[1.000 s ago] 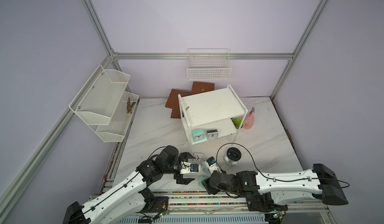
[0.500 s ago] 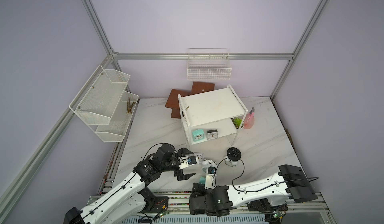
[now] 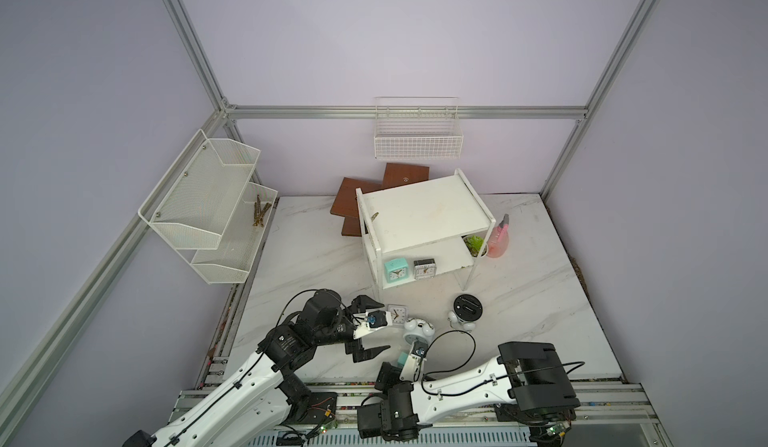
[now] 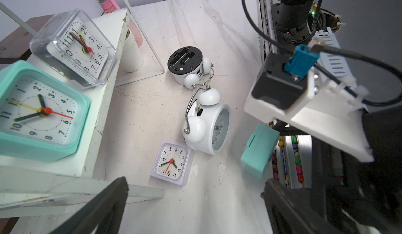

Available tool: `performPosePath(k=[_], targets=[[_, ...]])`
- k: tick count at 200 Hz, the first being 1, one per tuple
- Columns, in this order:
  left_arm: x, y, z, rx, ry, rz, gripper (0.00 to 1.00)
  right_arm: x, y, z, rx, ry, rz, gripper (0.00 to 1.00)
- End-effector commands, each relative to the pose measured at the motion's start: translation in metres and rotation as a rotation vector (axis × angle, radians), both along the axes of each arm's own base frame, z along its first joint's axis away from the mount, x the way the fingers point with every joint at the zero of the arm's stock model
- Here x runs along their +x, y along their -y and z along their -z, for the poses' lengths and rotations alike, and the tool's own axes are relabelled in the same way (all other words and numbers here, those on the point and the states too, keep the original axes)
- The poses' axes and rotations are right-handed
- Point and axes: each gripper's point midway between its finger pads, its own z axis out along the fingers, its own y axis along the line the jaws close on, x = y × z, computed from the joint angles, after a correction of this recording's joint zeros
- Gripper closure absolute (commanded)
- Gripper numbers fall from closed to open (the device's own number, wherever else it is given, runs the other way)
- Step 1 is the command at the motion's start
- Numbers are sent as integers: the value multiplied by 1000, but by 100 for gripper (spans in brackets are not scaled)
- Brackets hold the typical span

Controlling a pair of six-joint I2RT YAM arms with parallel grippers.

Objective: Place the alarm clocks on the shelf by style
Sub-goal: Pick up the alarm from the center of the board.

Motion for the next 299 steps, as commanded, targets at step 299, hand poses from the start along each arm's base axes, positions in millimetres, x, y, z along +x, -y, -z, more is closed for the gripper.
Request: performPosePath(k=[299], targets=[[-13, 1, 20, -13, -66, 44, 0, 6, 11, 19, -43, 414, 67, 24]])
